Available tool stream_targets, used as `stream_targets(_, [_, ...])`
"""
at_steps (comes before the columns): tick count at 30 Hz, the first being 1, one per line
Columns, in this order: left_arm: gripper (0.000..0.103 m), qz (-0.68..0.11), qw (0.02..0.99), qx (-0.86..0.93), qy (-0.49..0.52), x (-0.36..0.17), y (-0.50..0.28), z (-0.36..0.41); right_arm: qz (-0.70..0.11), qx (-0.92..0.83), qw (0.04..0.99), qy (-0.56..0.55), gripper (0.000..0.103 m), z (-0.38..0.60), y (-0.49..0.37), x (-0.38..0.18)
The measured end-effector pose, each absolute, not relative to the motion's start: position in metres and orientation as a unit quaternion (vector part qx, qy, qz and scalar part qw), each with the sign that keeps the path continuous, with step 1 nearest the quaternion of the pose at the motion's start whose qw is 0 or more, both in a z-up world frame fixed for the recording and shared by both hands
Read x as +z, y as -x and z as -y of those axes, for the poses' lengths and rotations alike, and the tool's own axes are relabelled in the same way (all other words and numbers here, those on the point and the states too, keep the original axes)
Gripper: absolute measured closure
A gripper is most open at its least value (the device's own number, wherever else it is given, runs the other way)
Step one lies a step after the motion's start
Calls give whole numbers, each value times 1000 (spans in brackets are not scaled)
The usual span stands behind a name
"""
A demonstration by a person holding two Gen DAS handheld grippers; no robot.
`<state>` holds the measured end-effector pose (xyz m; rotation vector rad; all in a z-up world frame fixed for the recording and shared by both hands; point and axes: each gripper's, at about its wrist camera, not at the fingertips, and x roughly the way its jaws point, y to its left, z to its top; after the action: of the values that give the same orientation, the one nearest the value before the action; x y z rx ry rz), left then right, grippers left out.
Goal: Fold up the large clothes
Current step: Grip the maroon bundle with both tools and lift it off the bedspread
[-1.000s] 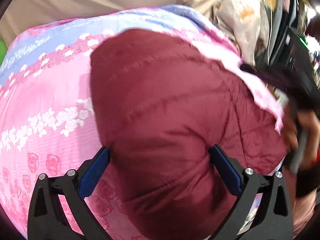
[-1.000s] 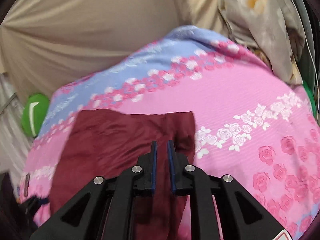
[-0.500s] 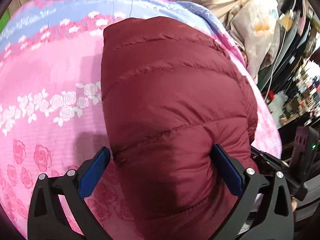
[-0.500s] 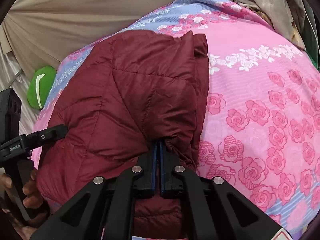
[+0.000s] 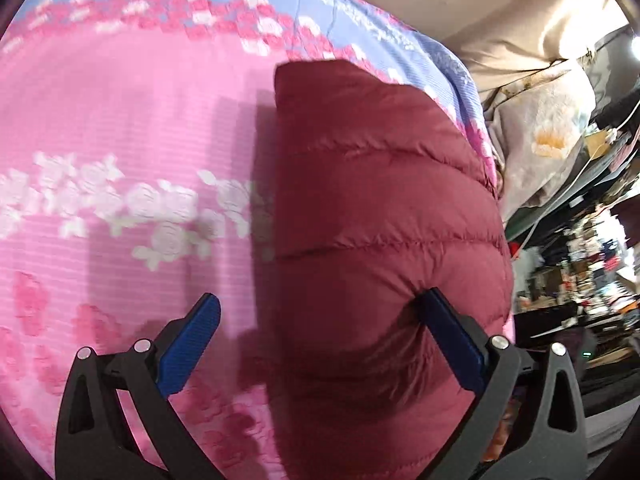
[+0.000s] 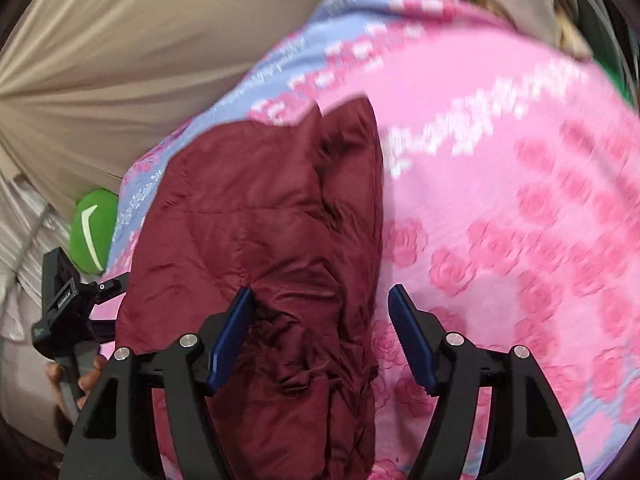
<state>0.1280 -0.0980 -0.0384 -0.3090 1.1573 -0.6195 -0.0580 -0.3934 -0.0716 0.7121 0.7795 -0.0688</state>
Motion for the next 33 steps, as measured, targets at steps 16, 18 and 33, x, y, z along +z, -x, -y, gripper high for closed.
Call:
stream_targets(16, [5, -569, 720, -348, 194, -70, -156, 136, -375, 62, 808, -449, 31, 405, 36, -112])
stream_targets(18, [5, -569, 720, -353, 185, -69, -156, 142, -377, 68, 807, -449, 31, 404, 32, -112])
stream_targets(33, [18, -549, 740, -377, 95, -44, -161, 176, -364, 102, 815, -438, 59, 394, 5, -105])
